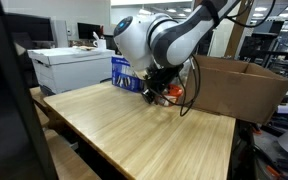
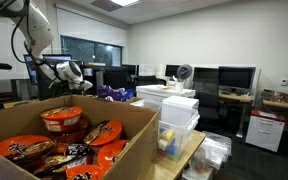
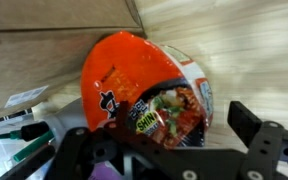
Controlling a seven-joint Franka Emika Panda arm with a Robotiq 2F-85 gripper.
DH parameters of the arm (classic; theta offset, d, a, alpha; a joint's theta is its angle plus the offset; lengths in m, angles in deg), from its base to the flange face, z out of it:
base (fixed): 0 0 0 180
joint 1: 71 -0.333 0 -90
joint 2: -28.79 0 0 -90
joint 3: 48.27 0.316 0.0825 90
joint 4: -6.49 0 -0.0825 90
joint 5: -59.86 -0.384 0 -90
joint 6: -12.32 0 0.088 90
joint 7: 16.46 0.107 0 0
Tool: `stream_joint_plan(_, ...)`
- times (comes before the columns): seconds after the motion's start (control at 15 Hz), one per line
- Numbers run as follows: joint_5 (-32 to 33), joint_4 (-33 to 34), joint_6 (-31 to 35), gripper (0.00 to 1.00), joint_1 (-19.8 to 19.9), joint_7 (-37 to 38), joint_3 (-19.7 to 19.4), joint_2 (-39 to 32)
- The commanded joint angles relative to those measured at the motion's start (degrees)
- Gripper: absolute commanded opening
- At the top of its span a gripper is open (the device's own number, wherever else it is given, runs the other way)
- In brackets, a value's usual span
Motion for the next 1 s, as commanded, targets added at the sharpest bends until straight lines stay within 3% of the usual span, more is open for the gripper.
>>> stream_joint_plan(0.0,-1.3,-3.2,3.6,1.00,0.7,-0.9,0.2,2.2)
stream_joint_plan(0.93,-0.4,-1.5,-1.0,1.00,-0.5,-0.1,-0.6,0.7)
